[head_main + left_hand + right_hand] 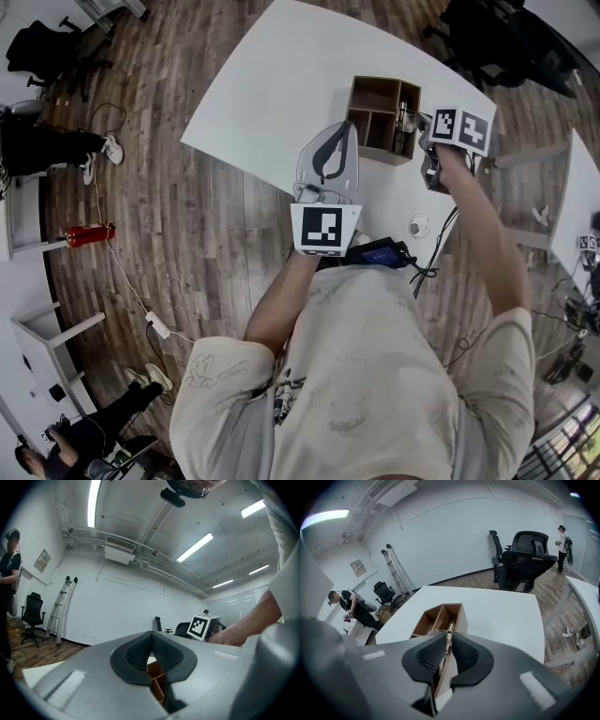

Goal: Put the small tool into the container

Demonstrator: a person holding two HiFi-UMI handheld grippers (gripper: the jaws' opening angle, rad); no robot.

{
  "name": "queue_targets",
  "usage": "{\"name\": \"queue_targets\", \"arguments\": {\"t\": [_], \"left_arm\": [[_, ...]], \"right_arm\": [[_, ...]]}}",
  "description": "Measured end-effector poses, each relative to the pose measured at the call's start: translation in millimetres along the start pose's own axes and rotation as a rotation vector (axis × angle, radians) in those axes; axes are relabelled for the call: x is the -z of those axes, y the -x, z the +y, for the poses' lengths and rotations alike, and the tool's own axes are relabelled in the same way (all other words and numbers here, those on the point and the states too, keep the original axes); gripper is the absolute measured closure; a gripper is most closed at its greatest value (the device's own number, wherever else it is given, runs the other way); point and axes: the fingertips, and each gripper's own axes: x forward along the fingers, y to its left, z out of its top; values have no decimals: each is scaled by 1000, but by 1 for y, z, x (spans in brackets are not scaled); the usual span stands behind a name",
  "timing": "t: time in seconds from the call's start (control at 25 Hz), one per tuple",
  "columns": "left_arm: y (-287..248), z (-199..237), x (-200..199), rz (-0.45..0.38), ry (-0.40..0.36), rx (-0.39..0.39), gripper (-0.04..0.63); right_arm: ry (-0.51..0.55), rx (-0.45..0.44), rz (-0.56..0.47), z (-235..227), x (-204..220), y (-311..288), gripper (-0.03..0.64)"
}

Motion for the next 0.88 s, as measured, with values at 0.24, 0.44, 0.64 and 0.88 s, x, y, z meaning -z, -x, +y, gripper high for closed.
{"name": "queue_targets", "arguments": {"t": [0.24,0.44,0.64,0.88], "left_arm": [[1,0,0,3,2,5,581],[1,2,0,2,-1,3,581],[1,3,-1,0,0,0,581],[-2,0,-4,-8,6,12,581]], "right_arm": [[11,6,-7,2,2,0,609],[25,1,-4,4,2,-1,611],[31,5,-12,4,0,1,611],[66,15,-33,7,-1,3,611]]}}
